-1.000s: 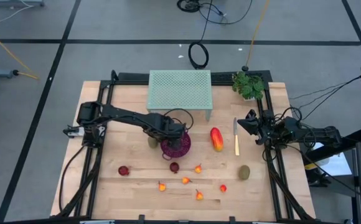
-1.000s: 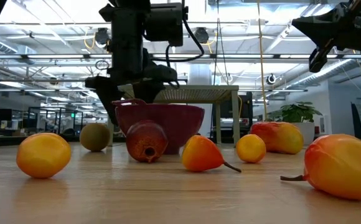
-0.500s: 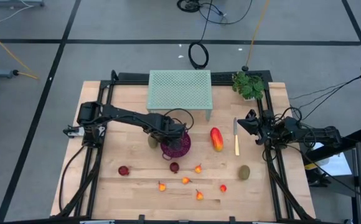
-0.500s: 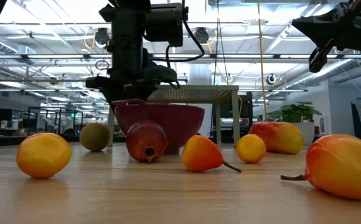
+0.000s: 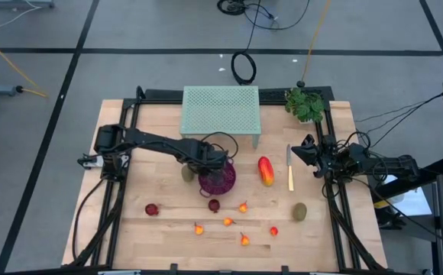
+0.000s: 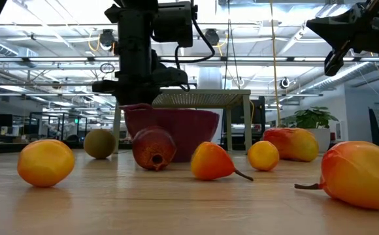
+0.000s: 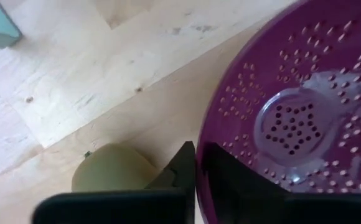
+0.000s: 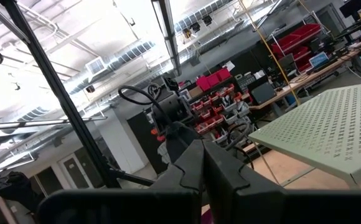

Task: Pick & Place Fruit
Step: Put the violet strainer bowl on the shelf

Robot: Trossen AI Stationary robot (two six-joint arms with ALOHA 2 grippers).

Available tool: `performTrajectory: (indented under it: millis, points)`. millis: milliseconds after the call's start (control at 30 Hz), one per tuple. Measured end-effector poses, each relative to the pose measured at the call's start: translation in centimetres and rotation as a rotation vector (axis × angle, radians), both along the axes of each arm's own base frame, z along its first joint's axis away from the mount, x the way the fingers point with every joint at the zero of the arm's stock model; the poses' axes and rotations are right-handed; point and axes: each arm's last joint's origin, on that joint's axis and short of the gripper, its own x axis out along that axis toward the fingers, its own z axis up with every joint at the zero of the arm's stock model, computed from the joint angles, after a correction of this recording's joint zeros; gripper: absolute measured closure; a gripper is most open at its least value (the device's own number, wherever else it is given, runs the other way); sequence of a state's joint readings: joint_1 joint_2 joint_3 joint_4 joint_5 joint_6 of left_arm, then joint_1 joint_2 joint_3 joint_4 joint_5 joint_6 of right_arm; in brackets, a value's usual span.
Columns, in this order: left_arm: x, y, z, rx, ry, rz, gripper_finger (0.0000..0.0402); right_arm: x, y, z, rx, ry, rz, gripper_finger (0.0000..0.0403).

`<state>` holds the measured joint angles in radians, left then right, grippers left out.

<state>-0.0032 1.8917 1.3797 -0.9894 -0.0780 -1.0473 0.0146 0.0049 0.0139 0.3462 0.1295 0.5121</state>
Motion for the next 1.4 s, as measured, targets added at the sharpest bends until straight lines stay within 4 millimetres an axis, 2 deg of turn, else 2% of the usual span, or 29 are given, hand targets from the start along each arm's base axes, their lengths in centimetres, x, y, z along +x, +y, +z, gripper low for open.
performTrajectory:
  millis: [267,433,833,1067,1233,1400]
  points:
    - [0.0,0.0,0.2,0.002,-0.009,-0.006,0.0397,0.0,0.0,0.0,0.0,0.0,0.0,0.0399]
    - [-0.4,0.2,1.3,0.002,-0.033,-0.01,0.04,0.0,0.0,0.0,0.0,0.0,-0.001,0.0399]
    - [-3.0,0.1,7.4,-0.008,-0.229,0.003,0.0401,0.0,0.0,0.0,0.0,0.0,-0.001,0.0399]
    - [-5.1,-1.0,10.9,-0.055,-0.351,0.001,0.0401,0.0,0.0,0.0,0.0,0.0,0.0,0.0399]
    - [-6.4,-2.1,12.6,-0.115,-0.414,-0.026,0.0401,0.0,0.0,0.0,0.0,0.0,-0.001,0.0399]
    - [-7.1,-3.1,13.4,-0.148,-0.441,-0.04,0.0401,0.0,0.0,0.0,0.0,0.0,0.0,0.0399]
